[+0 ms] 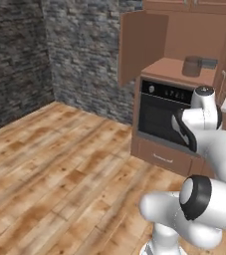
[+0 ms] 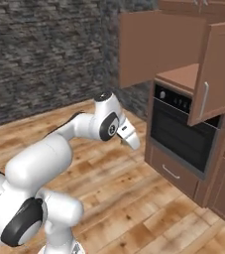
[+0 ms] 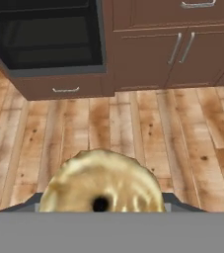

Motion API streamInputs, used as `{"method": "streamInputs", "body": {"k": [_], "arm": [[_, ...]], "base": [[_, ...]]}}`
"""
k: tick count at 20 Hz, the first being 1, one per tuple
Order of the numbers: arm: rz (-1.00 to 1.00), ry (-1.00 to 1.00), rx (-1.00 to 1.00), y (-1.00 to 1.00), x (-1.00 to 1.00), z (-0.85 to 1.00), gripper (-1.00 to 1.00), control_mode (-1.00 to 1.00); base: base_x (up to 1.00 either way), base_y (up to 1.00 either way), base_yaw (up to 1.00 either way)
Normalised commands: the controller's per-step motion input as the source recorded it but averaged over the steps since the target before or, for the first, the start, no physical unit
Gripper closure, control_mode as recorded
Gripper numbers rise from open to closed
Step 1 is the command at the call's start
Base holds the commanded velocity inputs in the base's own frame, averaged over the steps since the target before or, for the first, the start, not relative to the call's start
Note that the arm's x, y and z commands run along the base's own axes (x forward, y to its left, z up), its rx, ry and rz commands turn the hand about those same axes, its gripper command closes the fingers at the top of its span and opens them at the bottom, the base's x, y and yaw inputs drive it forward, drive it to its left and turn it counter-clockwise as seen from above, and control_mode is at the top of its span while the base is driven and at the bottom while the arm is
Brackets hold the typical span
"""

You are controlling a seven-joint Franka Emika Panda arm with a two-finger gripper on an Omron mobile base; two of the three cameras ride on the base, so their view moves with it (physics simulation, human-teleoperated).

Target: Pick the candle and jar from the dining table and place them in the open cabinet. Close the cabinet after placing the objects.

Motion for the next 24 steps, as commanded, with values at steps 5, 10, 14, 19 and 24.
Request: {"method": "streamInputs", "body": {"k": [5,10,14,19,24], "arm": [[0.00,0.00,0.00,0.00,0.00,0.00,1.00,1.00],[0.00,0.00,0.00,0.00,0.00,0.00,1.00,1.00],[0.00,0.00,0.00,0.00,0.00,0.00,1.00,1.00],[0.00,0.00,0.00,0.00,0.00,0.00,1.00,1.00],[0.00,0.00,0.00,0.00,0.00,0.00,1.00,1.00]], "base": [[0.54,0.96,-0.28],[0.66,0.11,-0.13],[0.67,0.00,-0.08],[0.64,-0.07,-0.02],[0.59,-0.08,-0.02]]}}
